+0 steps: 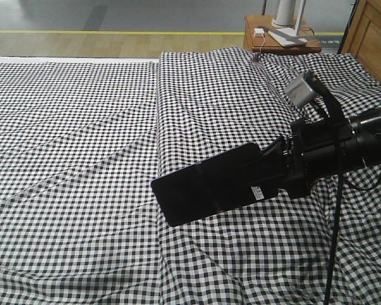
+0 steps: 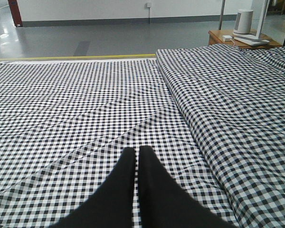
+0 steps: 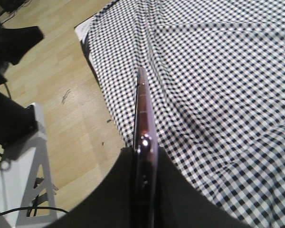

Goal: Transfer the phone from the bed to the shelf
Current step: 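Lift the phone off the bed with the right gripper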

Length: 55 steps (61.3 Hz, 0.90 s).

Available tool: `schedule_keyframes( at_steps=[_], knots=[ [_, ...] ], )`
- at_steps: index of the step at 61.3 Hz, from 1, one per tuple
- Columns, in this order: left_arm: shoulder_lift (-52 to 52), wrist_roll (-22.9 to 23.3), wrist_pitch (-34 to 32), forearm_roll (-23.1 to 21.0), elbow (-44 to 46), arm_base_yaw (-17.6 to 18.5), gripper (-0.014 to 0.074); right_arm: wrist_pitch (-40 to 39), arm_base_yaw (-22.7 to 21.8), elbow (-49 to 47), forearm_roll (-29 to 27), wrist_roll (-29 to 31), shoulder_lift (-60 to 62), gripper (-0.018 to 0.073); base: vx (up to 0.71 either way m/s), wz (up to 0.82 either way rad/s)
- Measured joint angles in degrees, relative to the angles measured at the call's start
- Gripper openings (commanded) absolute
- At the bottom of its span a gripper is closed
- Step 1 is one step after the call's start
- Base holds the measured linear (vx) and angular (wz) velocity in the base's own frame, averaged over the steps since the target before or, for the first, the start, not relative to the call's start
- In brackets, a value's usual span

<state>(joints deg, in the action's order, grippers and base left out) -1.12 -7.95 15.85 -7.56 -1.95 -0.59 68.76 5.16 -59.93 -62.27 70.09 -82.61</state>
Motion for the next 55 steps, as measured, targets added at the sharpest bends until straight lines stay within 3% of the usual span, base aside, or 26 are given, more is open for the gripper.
schedule_keyframes(
  at_steps=[22, 55],
  knots=[
    [0.00, 0.00, 0.00, 0.00, 0.00, 0.00, 0.0001, 0.45, 6.82, 0.00, -0.38, -1.11, 5.01, -0.0001, 0.00, 0.00],
    [0.00, 0.00, 0.00, 0.00, 0.00, 0.00, 0.0001, 0.64, 7.09, 0.00, -0.46, -1.11, 6.03, -0.0001, 0.00, 0.00]
  ],
)
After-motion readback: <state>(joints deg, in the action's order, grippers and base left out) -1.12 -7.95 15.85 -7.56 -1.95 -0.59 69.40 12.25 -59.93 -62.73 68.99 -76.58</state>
